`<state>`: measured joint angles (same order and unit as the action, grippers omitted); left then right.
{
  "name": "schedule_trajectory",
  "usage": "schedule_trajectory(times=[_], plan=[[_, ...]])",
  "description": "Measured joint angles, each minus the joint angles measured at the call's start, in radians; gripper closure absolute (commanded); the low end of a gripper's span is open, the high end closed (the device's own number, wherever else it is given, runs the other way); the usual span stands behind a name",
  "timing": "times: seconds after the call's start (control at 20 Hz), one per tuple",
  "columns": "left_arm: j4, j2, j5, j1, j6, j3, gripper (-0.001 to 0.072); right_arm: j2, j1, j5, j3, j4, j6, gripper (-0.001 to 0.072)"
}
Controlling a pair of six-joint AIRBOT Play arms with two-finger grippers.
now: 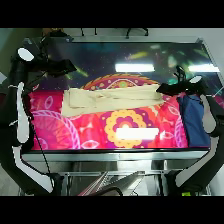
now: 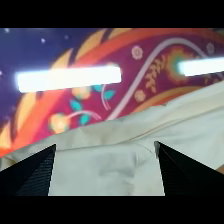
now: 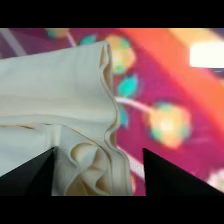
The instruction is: Fold the shirts.
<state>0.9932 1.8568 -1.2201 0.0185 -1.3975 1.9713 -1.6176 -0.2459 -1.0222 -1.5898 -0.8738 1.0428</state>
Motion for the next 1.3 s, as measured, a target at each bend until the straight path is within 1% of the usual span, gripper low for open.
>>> schedule_trajectory(times=[0.05,0.1,0.15,0.2,0.25,0.4,0.55,0.65,0.8,0.9,1.0,1.1,1.25,1.3], plan=[[0.000,-0.010,-0.005,-0.011,0.000,-0.019,0.0223,-0.006,0.005,-0.008,0.000,0.011,-0.006,0.0261],[0.000,-0.018,-0.008,-0.024,0.000,-0.037,0.0484,-0.012,0.010,-0.014,0.000,0.019,-0.008,0.0417],[0.000,-0.024,-0.010,-0.039,0.000,-0.053,0.0661,-0.018,0.014,-0.019,-0.001,0.023,-0.012,0.0574],[0.000,-0.028,-0.011,-0.060,0.000,-0.072,0.0696,-0.024,0.018,-0.028,0.000,0.032,-0.012,0.0661],[0.000,-0.030,-0.012,-0.086,0.000,-0.094,0.0696,-0.026,0.020,-0.038,0.000,0.035,-0.012,0.0694],[-0.003,-0.023,0.008,-0.175,-0.001,-0.153,0.0696,-0.028,0.022,-0.089,-0.018,0.034,-0.019,0.0694],[-0.003,0.015,0.072,-0.290,-0.001,-0.198,0.0696,0.003,0.022,-0.206,-0.090,0.033,-0.019,0.0695],[-0.012,0.061,0.121,-0.368,-0.008,-0.196,0.0697,0.039,0.021,-0.312,-0.171,0.050,0.005,0.0695],[-0.080,0.154,0.209,-0.479,-0.016,-0.151,0.0697,0.102,0.008,-0.472,-0.300,0.151,0.042,0.0695],[-0.126,0.231,0.257,-0.539,-0.033,-0.096,0.0697,0.138,-0.008,-0.552,-0.360,0.232,0.064,0.0694],[-0.187,0.306,0.282,-0.587,-0.048,-0.027,0.0697,0.180,-0.031,-0.600,-0.398,0.305,0.084,0.0694],[-0.240,0.368,0.290,-0.624,-0.061,0.033,0.0697,0.207,-0.051,-0.621,-0.415,0.341,0.095,0.0694],[-0.334,0.409,0.295,-0.648,-0.065,0.068,0.0697,0.230,-0.073,-0.640,-0.428,0.374,0.108,0.0694],[-0.367,0.412,0.278,-0.645,-0.068,0.069,0.0697,0.232,-0.076,-0.645,-0.429,0.378,0.110,0.0694]])
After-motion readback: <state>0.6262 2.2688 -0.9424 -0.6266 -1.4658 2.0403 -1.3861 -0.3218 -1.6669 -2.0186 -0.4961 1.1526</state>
